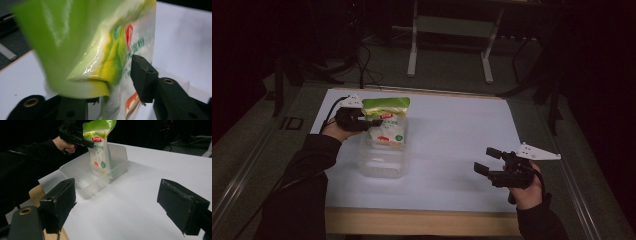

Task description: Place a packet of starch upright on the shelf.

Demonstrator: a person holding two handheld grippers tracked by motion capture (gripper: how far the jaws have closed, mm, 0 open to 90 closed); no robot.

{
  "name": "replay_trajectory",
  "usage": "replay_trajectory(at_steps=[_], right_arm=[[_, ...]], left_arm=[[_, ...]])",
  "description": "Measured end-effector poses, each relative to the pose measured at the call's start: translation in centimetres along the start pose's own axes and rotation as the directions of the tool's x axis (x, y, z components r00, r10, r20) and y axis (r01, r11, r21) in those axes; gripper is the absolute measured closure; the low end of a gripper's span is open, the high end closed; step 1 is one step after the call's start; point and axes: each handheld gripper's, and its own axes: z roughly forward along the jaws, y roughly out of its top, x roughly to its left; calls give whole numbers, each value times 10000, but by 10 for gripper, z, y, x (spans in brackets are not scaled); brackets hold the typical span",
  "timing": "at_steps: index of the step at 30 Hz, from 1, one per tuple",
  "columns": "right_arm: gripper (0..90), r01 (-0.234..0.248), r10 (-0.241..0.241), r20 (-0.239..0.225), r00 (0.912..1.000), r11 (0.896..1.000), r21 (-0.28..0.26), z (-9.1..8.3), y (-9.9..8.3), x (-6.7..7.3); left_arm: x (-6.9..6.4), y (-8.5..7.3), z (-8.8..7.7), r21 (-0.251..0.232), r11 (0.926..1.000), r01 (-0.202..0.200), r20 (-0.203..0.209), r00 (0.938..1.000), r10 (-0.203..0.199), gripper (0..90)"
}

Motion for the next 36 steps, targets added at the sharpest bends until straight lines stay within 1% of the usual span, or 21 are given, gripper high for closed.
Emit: replay_trajectory(at_steps=[1,2,3,4,5,6,8,10,12,13,14,15,17,18,20,23,26,28,29,30,36], right_arm=[[151,-15,15,29,10000,10000,1,-1,-1,-1],[152,-32,32,32,10000,10000,-10,-1,-1,-1],[151,-38,38,57,10000,10000,15,-1,-2,-1],[152,-38,38,58,10000,10000,34,-1,-2,-1],[152,-38,38,58,10000,10000,34,-1,-2,-1],[152,-33,33,51,10000,10000,45,-1,-3,-1],[151,-41,40,39,10000,10000,77,-1,-4,-1],[151,-68,68,4,10000,10000,64,-1,-5,0],[152,29,-30,63,10000,9999,98,0,-6,0],[151,25,-26,71,10000,9999,118,1,-7,0],[152,12,-13,78,10000,9999,148,1,-7,0],[151,-2,0,99,10000,9999,149,1,-8,0],[151,-36,34,150,9999,9999,145,2,-9,-1],[151,-52,50,147,9999,9999,137,2,-10,-1],[151,-46,44,156,9999,9999,129,2,-10,-2],[151,-20,18,165,9999,9999,137,3,-11,-2],[151,-21,19,173,9998,9999,152,3,-11,-2],[151,-24,21,168,9999,9999,162,3,-12,-2],[151,-24,21,168,9999,9999,162,3,-12,-2],[151,-38,36,169,9999,9999,164,3,-12,-2],[151,-85,83,133,9999,9998,163,3,-13,-3]], left_arm=[[0,0,-2,-81,9996,259,122,9996,-258,375],[-1,0,-3,-129,9988,482,164,9987,-480,307],[-2,0,-4,-102,9985,547,116,9984,-546,202],[-3,0,-5,-90,9985,532,71,9986,-532,122],[-3,0,-5,-90,9985,532,71,9986,-532,89],[-6,-1,-9,-318,9977,605,-193,9979,-612,89],[-7,-3,-14,-547,9938,969,-349,9945,-989,12],[-9,-5,-18,-574,9925,1082,-564,9922,-1115,7],[-13,-7,-22,-559,9924,1094,-880,9896,-1141,7],[-15,-9,-25,-561,9922,1114,-1041,9877,-1167,7],[-19,-10,-28,-652,9904,1216,-1220,9841,-1288,7],[-20,-11,-31,-642,9898,1275,-1253,9829,-1348,7],[-27,-14,-37,-806,9869,1397,-1443,9781,-1502,7],[-30,-15,-40,-806,9868,1408,-1471,9775,-1515,8],[-36,-17,-43,-687,9882,1369,-1678,9749,-1467,8],[-44,-18,-49,-710,9867,1460,-1601,9747,-1557,8],[-54,-18,-52,-872,9839,1560,-1343,9768,-1668,8],[-61,-18,-53,-817,9828,1655,-1137,9781,-1741,8],[-61,-18,-53,-817,9828,1655,-1137,9781,-1741,8],[-69,-18,-53,-837,9847,1529,-1011,9818,-1611,8],[-91,-17,-52,-886,9875,1305,-504,9895,-1352,8]])
